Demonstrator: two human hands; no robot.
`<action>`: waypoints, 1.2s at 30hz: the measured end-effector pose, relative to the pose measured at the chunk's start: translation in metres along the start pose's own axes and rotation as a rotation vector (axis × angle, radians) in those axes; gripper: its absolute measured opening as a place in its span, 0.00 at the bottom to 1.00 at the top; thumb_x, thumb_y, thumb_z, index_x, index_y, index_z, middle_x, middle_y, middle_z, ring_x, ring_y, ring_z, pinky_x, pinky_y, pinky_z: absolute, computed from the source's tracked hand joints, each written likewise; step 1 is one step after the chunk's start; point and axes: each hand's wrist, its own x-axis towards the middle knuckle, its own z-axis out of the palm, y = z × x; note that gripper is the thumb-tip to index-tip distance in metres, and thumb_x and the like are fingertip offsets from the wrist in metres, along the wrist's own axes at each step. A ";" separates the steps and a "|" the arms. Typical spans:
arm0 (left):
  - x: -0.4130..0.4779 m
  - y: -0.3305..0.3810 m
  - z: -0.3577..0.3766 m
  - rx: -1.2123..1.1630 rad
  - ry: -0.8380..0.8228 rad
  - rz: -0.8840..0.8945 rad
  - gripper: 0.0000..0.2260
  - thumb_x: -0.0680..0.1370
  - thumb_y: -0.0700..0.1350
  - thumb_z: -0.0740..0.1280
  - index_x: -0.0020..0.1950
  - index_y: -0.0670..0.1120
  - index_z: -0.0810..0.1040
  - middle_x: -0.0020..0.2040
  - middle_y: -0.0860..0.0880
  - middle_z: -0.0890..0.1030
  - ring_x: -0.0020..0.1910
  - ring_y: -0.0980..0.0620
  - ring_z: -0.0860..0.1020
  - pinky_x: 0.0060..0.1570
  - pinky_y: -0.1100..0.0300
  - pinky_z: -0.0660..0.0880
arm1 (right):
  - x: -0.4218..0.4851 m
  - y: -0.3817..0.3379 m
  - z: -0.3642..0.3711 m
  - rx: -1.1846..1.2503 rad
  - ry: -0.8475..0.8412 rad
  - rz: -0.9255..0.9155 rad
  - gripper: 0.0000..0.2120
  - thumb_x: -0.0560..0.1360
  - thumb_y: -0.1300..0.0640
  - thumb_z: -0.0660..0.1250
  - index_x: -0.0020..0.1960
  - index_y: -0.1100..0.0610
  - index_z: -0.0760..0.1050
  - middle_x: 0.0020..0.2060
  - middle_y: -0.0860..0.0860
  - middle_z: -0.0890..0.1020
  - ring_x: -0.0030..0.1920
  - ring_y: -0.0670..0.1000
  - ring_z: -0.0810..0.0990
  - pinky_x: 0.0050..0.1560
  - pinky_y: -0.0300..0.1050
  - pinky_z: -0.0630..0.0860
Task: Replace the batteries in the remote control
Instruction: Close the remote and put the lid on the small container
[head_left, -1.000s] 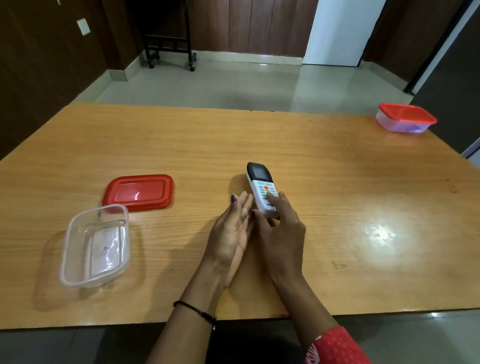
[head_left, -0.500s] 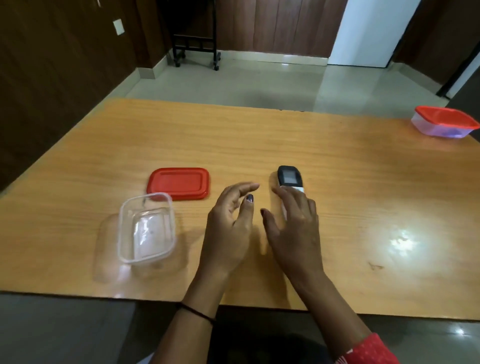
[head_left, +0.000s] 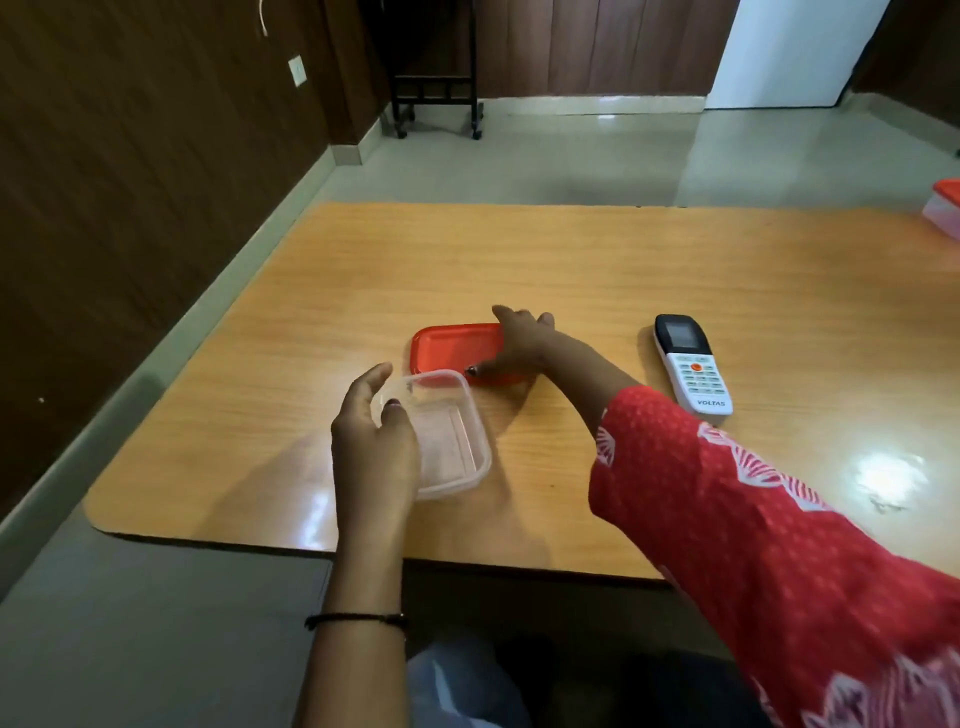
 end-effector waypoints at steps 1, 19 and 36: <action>0.003 -0.002 -0.002 -0.021 -0.011 -0.027 0.19 0.79 0.36 0.56 0.66 0.52 0.72 0.66 0.57 0.72 0.47 0.75 0.74 0.39 0.79 0.66 | 0.002 -0.002 -0.001 -0.015 -0.008 0.033 0.46 0.67 0.40 0.73 0.75 0.53 0.52 0.71 0.57 0.61 0.71 0.62 0.57 0.66 0.58 0.64; 0.001 0.008 0.001 -0.474 -0.012 -0.438 0.14 0.82 0.46 0.56 0.37 0.47 0.73 0.31 0.51 0.81 0.32 0.54 0.80 0.32 0.64 0.76 | -0.150 -0.028 0.061 -0.038 0.512 -0.486 0.18 0.65 0.49 0.72 0.54 0.51 0.81 0.54 0.50 0.84 0.52 0.59 0.79 0.45 0.55 0.73; 0.010 -0.015 0.004 -0.248 -0.038 -0.328 0.25 0.76 0.28 0.58 0.72 0.43 0.66 0.69 0.46 0.73 0.64 0.49 0.74 0.61 0.53 0.74 | -0.172 -0.001 0.052 0.328 0.116 -0.521 0.24 0.70 0.48 0.73 0.65 0.47 0.74 0.69 0.43 0.70 0.70 0.43 0.59 0.70 0.40 0.59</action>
